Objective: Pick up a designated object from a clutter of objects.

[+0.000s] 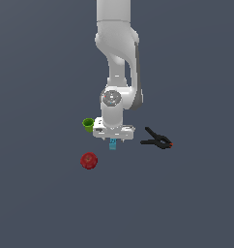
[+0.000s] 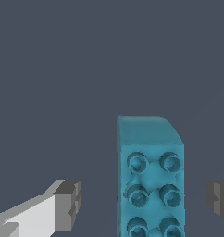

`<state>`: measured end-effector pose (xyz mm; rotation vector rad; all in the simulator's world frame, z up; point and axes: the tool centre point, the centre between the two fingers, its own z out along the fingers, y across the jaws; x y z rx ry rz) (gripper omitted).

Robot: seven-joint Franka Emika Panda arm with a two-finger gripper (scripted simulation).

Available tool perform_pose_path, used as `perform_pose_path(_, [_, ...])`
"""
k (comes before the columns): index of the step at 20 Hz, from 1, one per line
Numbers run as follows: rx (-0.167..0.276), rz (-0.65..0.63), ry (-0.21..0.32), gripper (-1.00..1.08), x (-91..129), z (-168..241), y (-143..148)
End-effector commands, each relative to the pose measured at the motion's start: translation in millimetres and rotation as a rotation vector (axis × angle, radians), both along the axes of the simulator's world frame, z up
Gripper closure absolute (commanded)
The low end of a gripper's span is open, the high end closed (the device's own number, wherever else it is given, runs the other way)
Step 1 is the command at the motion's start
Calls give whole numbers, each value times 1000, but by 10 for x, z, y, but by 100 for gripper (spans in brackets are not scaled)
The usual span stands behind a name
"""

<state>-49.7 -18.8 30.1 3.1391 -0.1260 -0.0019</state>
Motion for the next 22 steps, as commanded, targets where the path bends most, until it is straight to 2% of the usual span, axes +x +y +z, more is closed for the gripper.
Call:
perform_pose_path(1, [0,0,-1,-92,4,-59,0])
perform_pose_path(4, [0,0,-1,-92,5,-80,0])
perform_pose_path(5, [0,0,-1,108,5,-80,0])
perform_pose_path(22, [0,-1,-1,108,33,53,-37])
